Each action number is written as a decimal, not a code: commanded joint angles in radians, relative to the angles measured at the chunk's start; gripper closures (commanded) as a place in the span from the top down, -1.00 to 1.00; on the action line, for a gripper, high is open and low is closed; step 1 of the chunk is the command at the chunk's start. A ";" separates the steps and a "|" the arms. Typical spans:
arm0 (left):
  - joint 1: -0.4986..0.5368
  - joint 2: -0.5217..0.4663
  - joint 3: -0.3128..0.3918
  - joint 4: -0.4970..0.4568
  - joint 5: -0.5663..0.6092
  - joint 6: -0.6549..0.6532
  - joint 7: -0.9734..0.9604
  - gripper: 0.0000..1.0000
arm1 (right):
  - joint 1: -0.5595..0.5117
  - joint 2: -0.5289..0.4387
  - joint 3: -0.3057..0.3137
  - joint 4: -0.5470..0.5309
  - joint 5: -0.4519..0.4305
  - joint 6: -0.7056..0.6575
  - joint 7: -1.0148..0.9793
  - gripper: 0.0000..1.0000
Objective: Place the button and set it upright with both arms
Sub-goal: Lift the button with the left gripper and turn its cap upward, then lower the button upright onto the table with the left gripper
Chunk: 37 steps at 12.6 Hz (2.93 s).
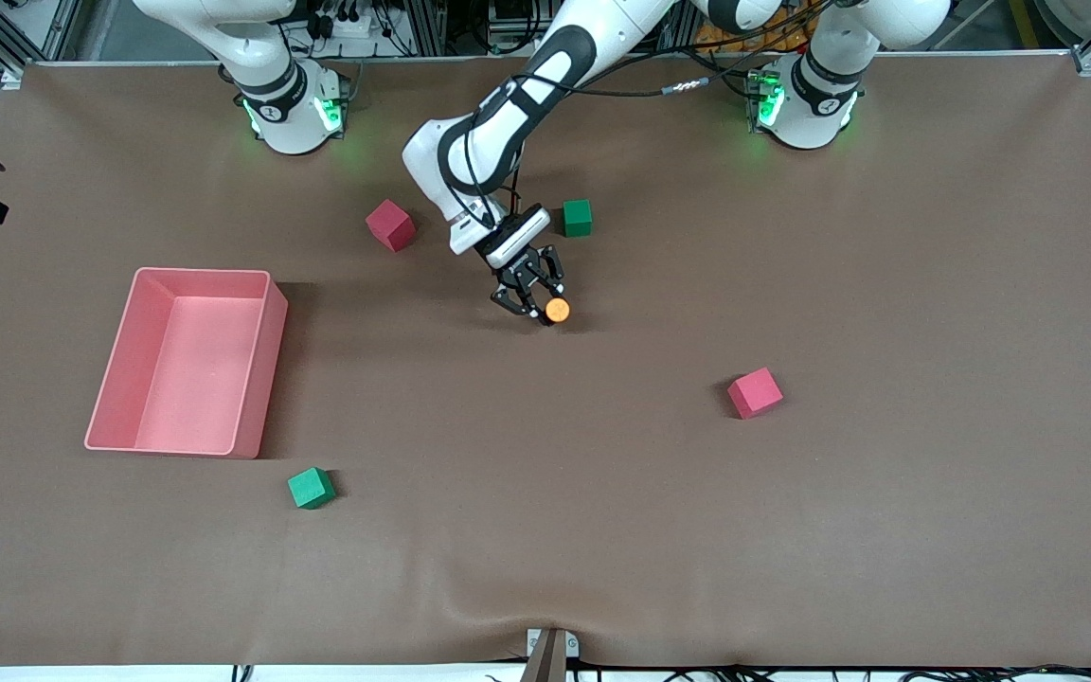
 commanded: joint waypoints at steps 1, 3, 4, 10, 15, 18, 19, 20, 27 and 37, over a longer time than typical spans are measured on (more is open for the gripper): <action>-0.018 0.002 0.010 0.001 0.041 -0.048 -0.039 -1.00 | 0.003 0.007 0.001 0.014 0.014 -0.006 0.014 1.00; -0.028 0.027 0.012 0.001 0.042 -0.074 -0.041 -1.00 | 0.003 0.007 0.001 0.014 0.016 -0.006 0.015 1.00; -0.037 0.041 0.013 0.001 0.042 -0.077 -0.046 -1.00 | 0.006 0.007 0.003 0.014 0.016 -0.006 0.015 1.00; -0.056 0.090 0.016 0.002 0.108 -0.094 -0.069 -1.00 | 0.009 0.008 0.001 0.014 0.016 -0.008 0.015 1.00; -0.050 0.110 0.016 0.008 0.130 -0.082 -0.078 -1.00 | 0.019 0.008 0.003 0.013 0.016 -0.008 0.015 1.00; -0.050 0.108 0.016 0.008 0.131 -0.080 -0.076 -1.00 | 0.023 0.008 0.003 0.013 0.016 -0.008 0.015 1.00; -0.050 0.110 0.016 0.008 0.131 -0.079 -0.078 -1.00 | 0.023 0.008 0.003 0.013 0.016 -0.008 0.017 1.00; -0.050 0.110 0.016 0.008 0.131 -0.074 -0.076 -1.00 | 0.023 0.008 0.003 0.013 0.016 -0.008 0.017 1.00; -0.048 0.125 0.016 0.004 0.131 -0.065 -0.076 -1.00 | 0.023 0.008 0.003 0.013 0.016 -0.008 0.015 1.00; -0.048 0.131 0.015 0.004 0.130 -0.065 -0.081 -0.53 | 0.023 0.010 0.001 0.013 0.016 -0.009 0.015 1.00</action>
